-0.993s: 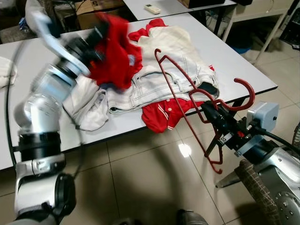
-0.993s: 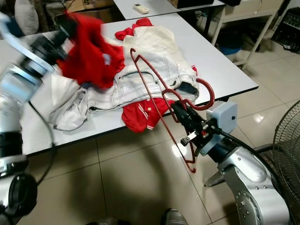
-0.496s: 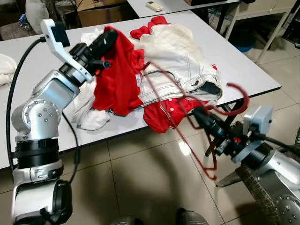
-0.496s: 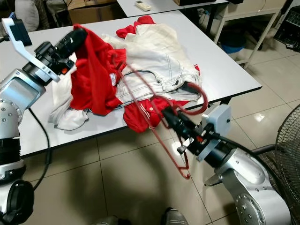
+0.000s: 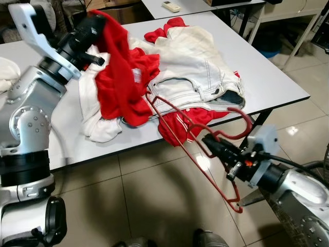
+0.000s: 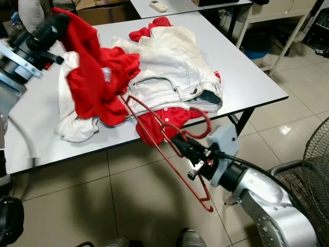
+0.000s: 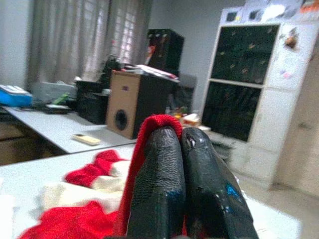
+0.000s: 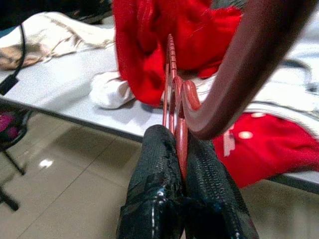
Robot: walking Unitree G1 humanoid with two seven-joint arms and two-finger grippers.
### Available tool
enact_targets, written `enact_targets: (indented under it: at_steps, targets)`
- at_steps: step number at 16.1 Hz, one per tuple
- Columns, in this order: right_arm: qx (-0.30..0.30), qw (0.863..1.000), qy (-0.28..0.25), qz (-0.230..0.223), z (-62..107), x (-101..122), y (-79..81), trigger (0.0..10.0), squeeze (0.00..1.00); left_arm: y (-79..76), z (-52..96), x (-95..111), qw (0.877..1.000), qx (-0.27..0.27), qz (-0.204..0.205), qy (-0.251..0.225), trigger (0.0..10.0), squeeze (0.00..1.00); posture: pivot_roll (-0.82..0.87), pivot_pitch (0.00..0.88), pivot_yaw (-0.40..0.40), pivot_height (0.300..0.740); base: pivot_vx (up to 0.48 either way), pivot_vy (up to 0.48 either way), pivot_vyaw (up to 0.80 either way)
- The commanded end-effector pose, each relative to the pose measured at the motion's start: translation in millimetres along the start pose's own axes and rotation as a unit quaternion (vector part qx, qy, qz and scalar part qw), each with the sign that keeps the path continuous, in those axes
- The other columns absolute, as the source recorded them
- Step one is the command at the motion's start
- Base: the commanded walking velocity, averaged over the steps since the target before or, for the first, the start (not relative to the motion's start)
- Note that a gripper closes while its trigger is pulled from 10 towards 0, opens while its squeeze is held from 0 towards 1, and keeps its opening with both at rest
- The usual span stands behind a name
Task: Hang hanger
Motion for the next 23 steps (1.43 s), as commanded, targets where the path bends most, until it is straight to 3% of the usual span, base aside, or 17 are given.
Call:
enact_targets:
  at_steps: [1,3,6,10,16,17,18,20,21,22,23]
  targets:
    - [0.009,1.000,0.003,0.005,-2.4,2,2.5,10.0,0.00,-8.0,-7.5,5,1.000,-0.019,-0.020,-0.008,0.0,0.00,-0.08,0.091,0.088,0.740,0.000,0.000,0.00]
    - [0.021,1.000,0.004,0.005,-9.0,2,5.5,10.0,0.00,-30.8,-15.3,2,0.995,-0.091,-0.029,0.002,0.0,0.00,-0.08,0.092,0.095,0.740,0.000,0.000,0.00]
    - [0.022,0.999,0.028,0.009,-21.4,-3,2.4,10.0,0.00,-46.9,-21.6,1,0.988,-0.145,-0.052,0.005,0.0,0.00,-0.07,0.089,0.100,0.740,0.000,0.000,0.00]
    - [-0.026,0.997,0.066,-0.011,-40.6,-14,-10.5,10.0,0.00,-68.0,-18.8,31,0.971,-0.231,-0.035,-0.044,0.0,0.00,-0.05,0.078,0.097,0.740,0.000,0.000,0.00]
    - [-0.035,0.998,0.027,-0.048,-73.8,-1,-12.0,10.0,0.00,-66.9,-16.8,35,0.972,-0.228,-0.045,-0.044,0.0,0.00,-0.04,0.085,0.100,0.740,0.000,0.000,0.00]
    - [-0.068,0.995,0.026,-0.065,-82.0,0,-20.9,10.0,0.00,-64.4,-16.9,34,0.974,-0.217,-0.046,-0.044,0.0,0.00,-0.04,0.089,0.101,0.740,0.000,0.000,0.00]
    - [-0.128,0.989,0.019,-0.073,-86.1,5,-41.5,10.0,0.00,-53.6,-17.8,36,0.980,-0.180,-0.060,-0.057,0.0,0.00,-0.05,0.090,0.091,0.740,0.000,0.000,0.00]
    - [-0.216,0.975,-0.021,-0.052,-81.0,27,-74.3,10.0,0.00,-28.5,-15.9,47,0.987,-0.102,-0.081,-0.089,0.0,0.00,-0.05,0.091,0.079,0.740,0.000,0.000,0.00]
    - [-0.263,0.959,-0.105,-0.025,-71.4,63,-94.4,10.0,0.00,1.1,-8.2,57,0.988,-0.009,-0.113,-0.107,0.0,0.00,-0.05,0.092,0.063,0.740,0.000,0.000,0.00]
    - [-0.276,0.940,-0.198,-0.006,-59.4,102,-102.2,10.0,0.00,33.9,8.0,61,0.978,0.104,-0.137,-0.119,0.0,0.00,-0.05,0.093,0.055,0.740,0.000,0.000,0.00]
    - [-0.272,0.938,-0.213,-0.008,-57.9,108,-101.9,10.0,0.00,39.8,12.0,61,0.975,0.126,-0.135,-0.120,0.0,0.00,-0.05,0.093,0.055,0.740,0.000,0.000,0.00]
Point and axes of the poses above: a point about 5 cm out from each wrist's last joint towards the gripper, its own z axis pointing back from the gripper into the wrist, its own x axis along the axis of the wrist's last joint, y = z × x, the point moved 1 cm from there along -z, pointing out of the wrist towards the gripper, and after that the axes turned 3 degrees about -z, right-handed, at the moved point
